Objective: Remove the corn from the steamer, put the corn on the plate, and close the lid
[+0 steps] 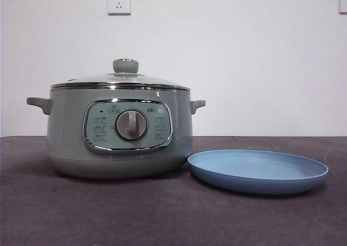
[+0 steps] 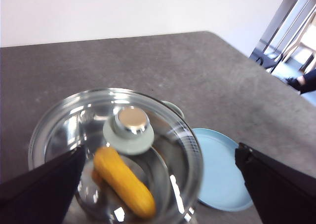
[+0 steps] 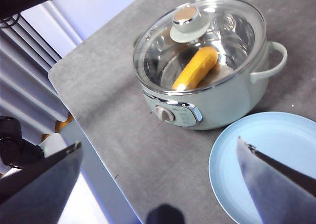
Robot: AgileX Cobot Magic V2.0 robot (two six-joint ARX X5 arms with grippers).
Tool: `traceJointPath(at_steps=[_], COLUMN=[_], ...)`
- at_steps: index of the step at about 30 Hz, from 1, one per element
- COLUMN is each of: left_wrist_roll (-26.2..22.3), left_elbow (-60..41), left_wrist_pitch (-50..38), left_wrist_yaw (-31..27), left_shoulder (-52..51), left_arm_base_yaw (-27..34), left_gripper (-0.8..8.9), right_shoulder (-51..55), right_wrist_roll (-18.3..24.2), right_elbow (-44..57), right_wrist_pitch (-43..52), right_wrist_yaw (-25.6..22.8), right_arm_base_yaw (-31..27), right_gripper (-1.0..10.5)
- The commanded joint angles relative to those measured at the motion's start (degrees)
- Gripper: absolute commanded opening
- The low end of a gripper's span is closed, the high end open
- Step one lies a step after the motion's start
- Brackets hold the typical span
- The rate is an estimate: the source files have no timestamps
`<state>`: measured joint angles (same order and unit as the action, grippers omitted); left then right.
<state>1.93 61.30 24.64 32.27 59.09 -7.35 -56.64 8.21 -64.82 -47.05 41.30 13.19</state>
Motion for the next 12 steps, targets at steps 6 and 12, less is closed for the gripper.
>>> traceJointPath(at_steps=[6,12], left_wrist_roll=[-5.27,-6.80], left_elbow=[6.45,8.26], left_wrist_pitch=[-6.16,-10.38], left_wrist_yaw=[-7.43,-12.00], left_shoulder=[14.95,24.63], left_arm_base_yaw=[-7.04,-10.45], left_gripper=[6.28,6.28], right_shoulder=[-3.23,-3.96], right_wrist_roll=[0.22,0.20], right_elbow=[-0.20,-0.20], right_wrist_pitch=[0.31,0.31], right_wrist_yaw=[-2.84,-2.86], right_arm_base_yaw=[0.15,0.15], right_gripper=[5.4,5.4])
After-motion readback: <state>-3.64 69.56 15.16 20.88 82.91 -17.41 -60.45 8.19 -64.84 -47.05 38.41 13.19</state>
